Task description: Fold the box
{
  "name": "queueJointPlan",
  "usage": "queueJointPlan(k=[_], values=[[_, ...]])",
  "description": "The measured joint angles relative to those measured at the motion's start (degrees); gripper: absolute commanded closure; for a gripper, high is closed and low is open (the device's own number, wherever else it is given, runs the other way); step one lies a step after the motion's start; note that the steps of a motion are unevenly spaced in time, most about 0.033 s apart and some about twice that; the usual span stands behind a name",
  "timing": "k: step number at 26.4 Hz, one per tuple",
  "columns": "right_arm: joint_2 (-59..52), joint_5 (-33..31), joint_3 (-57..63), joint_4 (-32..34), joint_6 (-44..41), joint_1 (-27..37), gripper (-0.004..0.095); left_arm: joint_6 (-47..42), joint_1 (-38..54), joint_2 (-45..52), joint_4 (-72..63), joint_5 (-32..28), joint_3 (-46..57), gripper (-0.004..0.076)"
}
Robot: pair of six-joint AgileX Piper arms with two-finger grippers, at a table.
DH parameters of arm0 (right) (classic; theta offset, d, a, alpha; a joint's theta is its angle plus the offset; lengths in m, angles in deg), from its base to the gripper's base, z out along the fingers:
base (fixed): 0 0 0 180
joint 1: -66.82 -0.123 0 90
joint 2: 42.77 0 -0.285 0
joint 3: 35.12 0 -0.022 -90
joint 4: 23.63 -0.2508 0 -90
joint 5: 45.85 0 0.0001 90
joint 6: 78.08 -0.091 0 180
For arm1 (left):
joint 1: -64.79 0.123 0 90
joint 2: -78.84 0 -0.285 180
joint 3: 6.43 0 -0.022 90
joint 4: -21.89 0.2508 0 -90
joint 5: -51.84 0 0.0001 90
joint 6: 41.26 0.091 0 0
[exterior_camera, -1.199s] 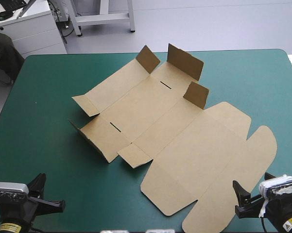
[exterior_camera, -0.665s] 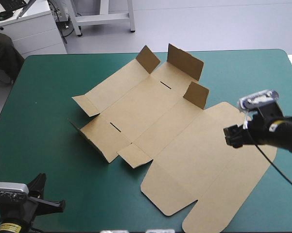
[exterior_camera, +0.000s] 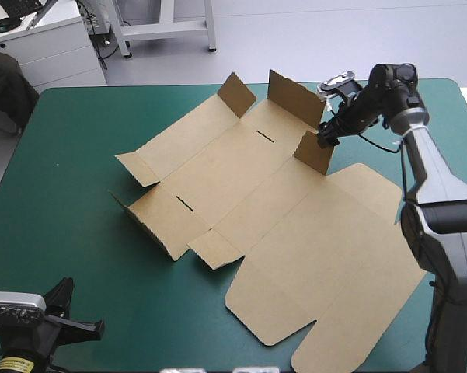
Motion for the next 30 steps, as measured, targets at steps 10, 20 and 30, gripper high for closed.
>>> queueJointPlan(k=[10, 20, 30], values=[[10.2, -0.4, -9.8, 3.6, -2.3, -6.6, 0.0691, 0.0, 0.0, 0.0, 0.0, 0.0, 0.0, 0.0734], [7.4, -0.8, -8.8, 6.9, -4.2, -6.7, 0.0928, 0.0, 0.0, 0.0, 0.0, 0.0, 0.0, 0.0734], [7.2, -0.7, -8.3, 3.7, 3.2, -9.0, 0.0928, 0.0, 0.0, 0.0, 0.0, 0.0, 0.0, 0.0734]])
